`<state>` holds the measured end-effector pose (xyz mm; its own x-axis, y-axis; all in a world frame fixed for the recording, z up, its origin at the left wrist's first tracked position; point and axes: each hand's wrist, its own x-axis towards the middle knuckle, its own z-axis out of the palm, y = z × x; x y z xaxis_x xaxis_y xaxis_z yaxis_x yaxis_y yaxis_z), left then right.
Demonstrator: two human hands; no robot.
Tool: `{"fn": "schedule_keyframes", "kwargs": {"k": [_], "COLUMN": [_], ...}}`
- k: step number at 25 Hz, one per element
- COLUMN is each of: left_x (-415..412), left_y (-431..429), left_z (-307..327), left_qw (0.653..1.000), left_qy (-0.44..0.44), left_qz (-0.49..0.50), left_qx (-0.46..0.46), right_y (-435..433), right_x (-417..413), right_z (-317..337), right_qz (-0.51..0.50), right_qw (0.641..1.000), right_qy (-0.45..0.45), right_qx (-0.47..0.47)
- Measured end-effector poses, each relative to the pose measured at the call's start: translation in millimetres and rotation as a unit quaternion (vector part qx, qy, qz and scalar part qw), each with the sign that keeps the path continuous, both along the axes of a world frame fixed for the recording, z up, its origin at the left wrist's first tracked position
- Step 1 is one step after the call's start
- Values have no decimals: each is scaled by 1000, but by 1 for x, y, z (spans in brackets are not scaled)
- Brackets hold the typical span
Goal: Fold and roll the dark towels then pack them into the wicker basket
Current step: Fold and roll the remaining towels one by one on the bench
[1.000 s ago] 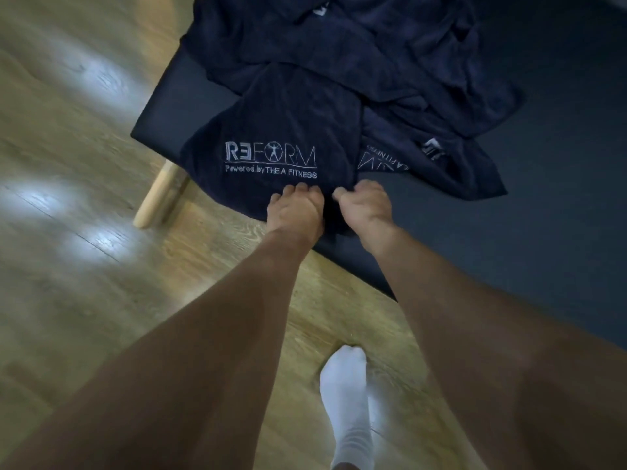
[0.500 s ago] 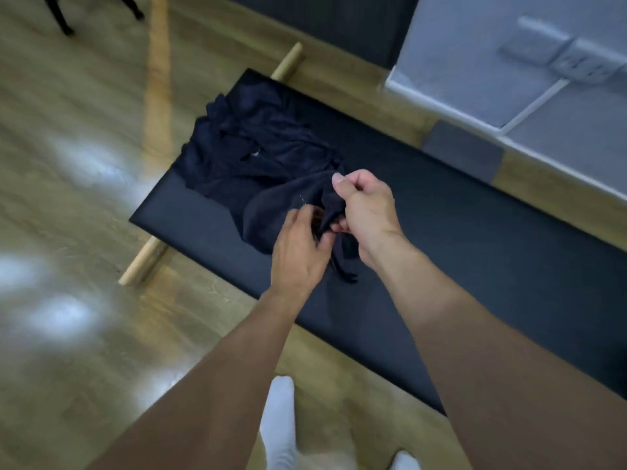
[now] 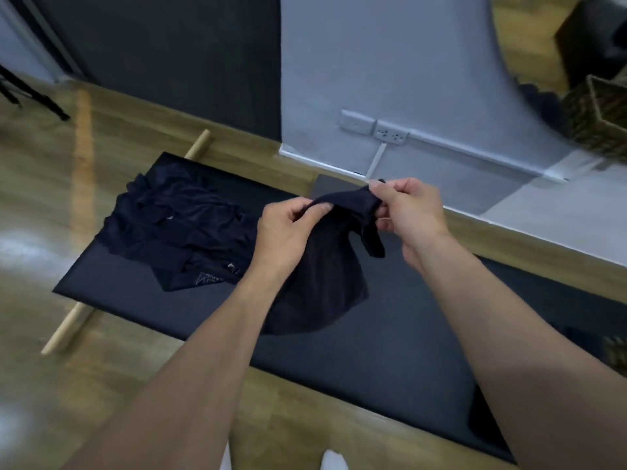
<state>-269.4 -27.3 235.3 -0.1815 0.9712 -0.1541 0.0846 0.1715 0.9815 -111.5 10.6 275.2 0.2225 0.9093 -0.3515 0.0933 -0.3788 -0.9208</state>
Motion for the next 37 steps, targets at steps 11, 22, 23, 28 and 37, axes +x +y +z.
{"fn": "schedule_keyframes", "kwargs": {"k": [11, 22, 23, 28, 37], "left_x": [61, 62, 52, 27, 78], "left_y": [20, 35, 37, 42, 133], "left_z": [83, 80, 74, 59, 126], "left_qw": [972, 891, 878, 888, 983], "left_qy": [109, 331, 377, 447, -15], "left_qz": [-197, -306, -284, -96, 151], "left_qx": [74, -61, -77, -52, 100], "right_y": [-39, -42, -44, -46, 31], "right_x": [87, 137, 150, 197, 211], "right_z": [58, 80, 81, 60, 110], "right_qz": [91, -16, -40, -56, -213], "right_qw": [985, 982, 988, 986, 944], "right_qy": [-126, -149, -111, -153, 164], "right_qx": [79, 113, 103, 43, 190]}}
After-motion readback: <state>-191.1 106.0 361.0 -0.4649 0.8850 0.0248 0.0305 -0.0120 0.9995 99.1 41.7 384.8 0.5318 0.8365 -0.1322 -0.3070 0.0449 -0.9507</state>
